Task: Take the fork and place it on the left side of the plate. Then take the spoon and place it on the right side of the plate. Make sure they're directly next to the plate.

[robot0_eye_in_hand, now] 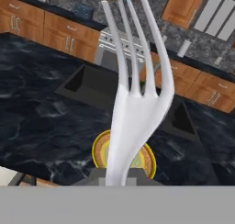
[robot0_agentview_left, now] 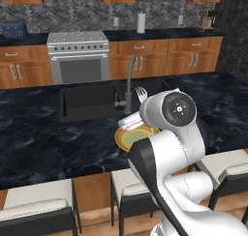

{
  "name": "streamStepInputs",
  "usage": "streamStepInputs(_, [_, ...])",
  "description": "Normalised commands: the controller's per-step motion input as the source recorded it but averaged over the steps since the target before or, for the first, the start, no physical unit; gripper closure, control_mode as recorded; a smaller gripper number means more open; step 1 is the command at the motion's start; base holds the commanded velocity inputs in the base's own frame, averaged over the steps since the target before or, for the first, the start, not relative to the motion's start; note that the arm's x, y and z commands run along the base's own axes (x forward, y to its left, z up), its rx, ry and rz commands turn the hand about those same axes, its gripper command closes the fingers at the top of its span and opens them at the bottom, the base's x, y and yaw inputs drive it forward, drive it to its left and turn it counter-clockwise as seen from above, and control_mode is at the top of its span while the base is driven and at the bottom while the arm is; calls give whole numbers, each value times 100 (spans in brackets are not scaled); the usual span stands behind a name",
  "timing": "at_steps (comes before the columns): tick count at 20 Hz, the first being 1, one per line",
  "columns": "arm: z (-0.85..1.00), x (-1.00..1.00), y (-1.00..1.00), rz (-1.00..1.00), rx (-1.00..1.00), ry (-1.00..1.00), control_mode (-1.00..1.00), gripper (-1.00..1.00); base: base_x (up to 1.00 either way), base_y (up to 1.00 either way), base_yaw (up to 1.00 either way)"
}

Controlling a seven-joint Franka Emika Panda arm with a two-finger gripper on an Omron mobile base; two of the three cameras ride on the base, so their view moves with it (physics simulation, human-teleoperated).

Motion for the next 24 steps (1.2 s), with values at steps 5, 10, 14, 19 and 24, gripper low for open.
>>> streamStepInputs(5, [-72,21,50,-1,0,21,-100,100,0,0,0])
streamStepInputs(10, [-58,27,44,-6,0,29,-100,100,0,0,0])
streamStepInputs(14, [-39,7,0,-9,4,21,-100,100,0,0,0])
streamStepInputs(19, [-29,23,5,-12,3,21,-100,100,0,0,0])
streamStepInputs(24, [-20,42,0,-10,4,12,-100,100,0,0,0])
